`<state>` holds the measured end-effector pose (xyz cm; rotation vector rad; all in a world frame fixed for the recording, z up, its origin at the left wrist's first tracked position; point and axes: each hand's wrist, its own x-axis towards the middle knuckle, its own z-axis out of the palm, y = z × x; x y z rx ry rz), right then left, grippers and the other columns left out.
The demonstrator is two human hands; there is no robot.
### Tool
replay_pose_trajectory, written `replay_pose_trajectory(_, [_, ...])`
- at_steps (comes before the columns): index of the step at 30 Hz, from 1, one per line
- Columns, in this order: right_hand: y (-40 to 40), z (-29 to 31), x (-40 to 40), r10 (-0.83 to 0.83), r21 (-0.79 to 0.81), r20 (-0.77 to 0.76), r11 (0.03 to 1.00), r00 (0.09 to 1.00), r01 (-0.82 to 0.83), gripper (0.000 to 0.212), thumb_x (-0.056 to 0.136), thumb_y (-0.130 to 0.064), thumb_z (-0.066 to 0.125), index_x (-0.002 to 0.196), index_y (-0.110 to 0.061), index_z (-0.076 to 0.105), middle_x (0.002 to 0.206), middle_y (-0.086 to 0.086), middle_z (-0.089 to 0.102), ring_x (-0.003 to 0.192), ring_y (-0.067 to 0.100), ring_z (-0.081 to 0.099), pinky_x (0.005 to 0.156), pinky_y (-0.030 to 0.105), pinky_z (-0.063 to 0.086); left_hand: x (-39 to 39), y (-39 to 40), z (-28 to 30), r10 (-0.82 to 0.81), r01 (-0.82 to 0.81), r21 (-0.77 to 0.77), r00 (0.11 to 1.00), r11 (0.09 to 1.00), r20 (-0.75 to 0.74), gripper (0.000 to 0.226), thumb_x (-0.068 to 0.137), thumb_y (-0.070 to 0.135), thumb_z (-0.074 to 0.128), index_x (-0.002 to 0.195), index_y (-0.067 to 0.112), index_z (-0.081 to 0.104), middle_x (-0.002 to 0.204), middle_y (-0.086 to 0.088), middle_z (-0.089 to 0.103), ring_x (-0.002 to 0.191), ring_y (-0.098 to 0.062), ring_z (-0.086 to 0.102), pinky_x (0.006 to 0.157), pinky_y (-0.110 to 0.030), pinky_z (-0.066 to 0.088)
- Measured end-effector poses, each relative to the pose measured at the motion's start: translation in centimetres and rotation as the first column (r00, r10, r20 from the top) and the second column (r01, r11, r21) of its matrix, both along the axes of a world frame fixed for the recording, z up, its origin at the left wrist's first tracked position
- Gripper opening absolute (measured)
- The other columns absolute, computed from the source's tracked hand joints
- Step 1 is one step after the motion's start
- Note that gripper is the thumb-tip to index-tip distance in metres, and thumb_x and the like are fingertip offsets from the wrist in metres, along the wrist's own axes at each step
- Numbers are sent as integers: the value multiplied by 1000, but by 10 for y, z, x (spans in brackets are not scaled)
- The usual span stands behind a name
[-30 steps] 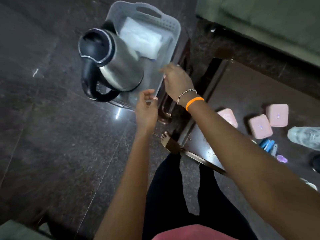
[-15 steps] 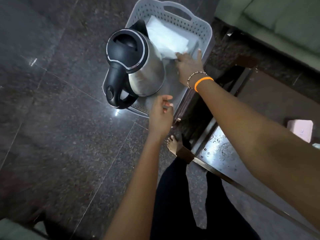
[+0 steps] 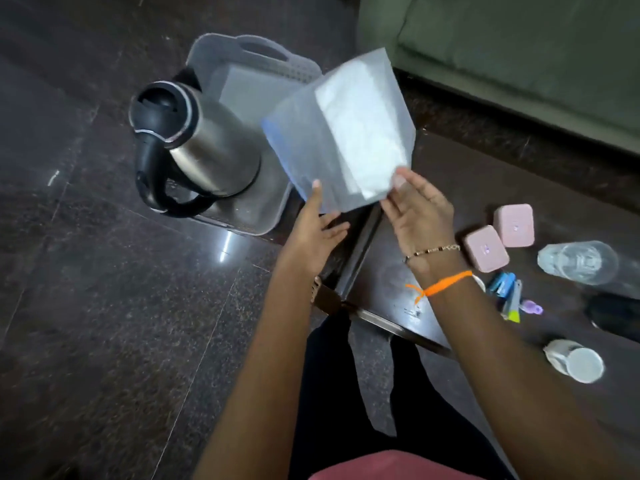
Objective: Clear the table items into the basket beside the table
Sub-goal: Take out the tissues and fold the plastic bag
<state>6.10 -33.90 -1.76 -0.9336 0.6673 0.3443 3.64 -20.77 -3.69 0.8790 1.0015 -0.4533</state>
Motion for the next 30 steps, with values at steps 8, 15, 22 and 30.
replay_pose_trajectory(8, [-137, -22, -73, 37, -220, -243, 971, 969, -92, 18, 91, 7, 47, 91, -8, 59, 84, 9, 68, 67, 10, 61, 58, 14, 55, -47, -108, 0, 358, -360, -11, 924, 933, 134, 35, 92, 0, 49, 126, 9, 50, 102, -6, 63, 90, -15, 58, 94, -29, 46])
replay_pose_trajectory(15, [-204, -5, -78, 85, -486, -159, 860, 984, -153, 6, 91, -16, 55, 90, -13, 60, 88, 2, 62, 78, 16, 56, 74, 29, 46, -83, -200, 23, -448, 225, 551, 838, 804, 312, 31, 84, -7, 53, 106, 11, 66, 117, -6, 63, 106, -7, 58, 91, -18, 44])
replay_pose_trajectory(22, [-233, 12, -81, 32, -412, -160, 906, 987, -96, 29, 85, 10, 53, 76, -16, 44, 69, 5, 52, 59, 18, 55, 58, 27, 51, -100, -242, 37, -612, 356, 595, 730, 720, 304, 39, 80, -12, 56, 75, 27, 59, 102, -18, 59, 88, -18, 55, 79, -26, 43])
replay_pose_trajectory(30, [-256, 9, -99, 247, -465, 12, 859, 969, -213, 36, 79, 13, 57, 66, -21, 51, 65, 1, 50, 58, 10, 52, 56, 23, 50, -103, -257, 38, -597, 467, 517, 794, 717, 111, 30, 81, 36, 67, 94, 19, 45, 92, -5, 60, 77, -17, 60, 70, -28, 48])
